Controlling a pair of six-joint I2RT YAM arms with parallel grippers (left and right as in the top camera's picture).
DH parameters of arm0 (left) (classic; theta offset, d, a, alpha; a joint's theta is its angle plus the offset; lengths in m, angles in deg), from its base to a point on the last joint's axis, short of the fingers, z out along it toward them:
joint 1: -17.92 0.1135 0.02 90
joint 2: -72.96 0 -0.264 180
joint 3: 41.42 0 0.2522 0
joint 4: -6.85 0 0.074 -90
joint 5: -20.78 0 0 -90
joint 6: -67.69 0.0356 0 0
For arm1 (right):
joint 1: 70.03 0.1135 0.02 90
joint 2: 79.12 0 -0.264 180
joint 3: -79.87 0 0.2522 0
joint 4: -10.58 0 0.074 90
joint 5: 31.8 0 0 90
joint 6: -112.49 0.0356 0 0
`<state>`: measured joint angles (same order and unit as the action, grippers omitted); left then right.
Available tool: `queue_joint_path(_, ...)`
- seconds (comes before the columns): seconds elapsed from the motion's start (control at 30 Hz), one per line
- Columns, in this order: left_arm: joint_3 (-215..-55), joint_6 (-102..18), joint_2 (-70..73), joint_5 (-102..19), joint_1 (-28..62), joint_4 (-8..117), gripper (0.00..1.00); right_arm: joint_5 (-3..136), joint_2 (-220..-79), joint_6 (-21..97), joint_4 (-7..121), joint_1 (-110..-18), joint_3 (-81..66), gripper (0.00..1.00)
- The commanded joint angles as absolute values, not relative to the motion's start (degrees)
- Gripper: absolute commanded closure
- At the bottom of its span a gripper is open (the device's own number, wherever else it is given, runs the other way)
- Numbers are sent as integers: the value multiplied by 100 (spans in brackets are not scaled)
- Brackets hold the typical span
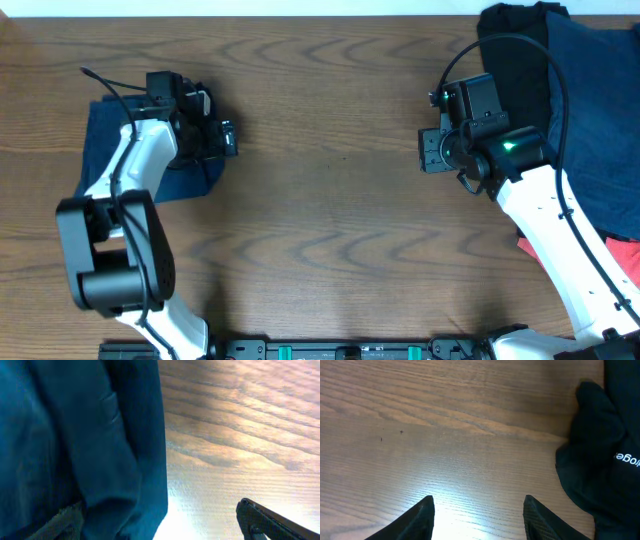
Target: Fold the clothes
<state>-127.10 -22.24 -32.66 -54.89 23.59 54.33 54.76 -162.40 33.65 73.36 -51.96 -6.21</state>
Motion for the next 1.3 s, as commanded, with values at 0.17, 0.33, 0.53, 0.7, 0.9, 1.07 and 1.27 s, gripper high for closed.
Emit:
queue_joint_path(0.17, -12760, -2200, -2058, -5570, 1764, 5927, 2, 5594, -16212, 3424, 6833, -5340, -706, 1)
queue_joint_path(0.33, -12760, -2202, -1369, -5570, 1657, 6687, 2, 5251, -16210, 3365, 6223, -5480, -706, 1)
queue_joint_path(0.53, -12756, -1926, -156, -5567, 1660, 7367, 2, 5579, -15873, 3682, 6274, -6105, -706, 1)
queue_joint_path(0.7, -12603, -1553, 1120, -5460, 1657, 7347, 2, 5651, -15023, 3682, 6403, -6372, -582, 1)
queue_joint_path(0.9, -12044, -1465, 2698, -5467, 1660, 7267, 2, 5520, -13692, 3684, 6348, -6374, 295, 1)
queue_joint_path(1.07, -11482, -2018, 3710, -5469, 1660, 7269, 2, 5498, -12479, 3920, 6232, -6374, 1272, 1)
queue_joint_path(1.27, -11165, -2587, 4049, -5465, 1660, 7282, 2, 5500, -11440, 4093, 6350, -6374, 1958, 1)
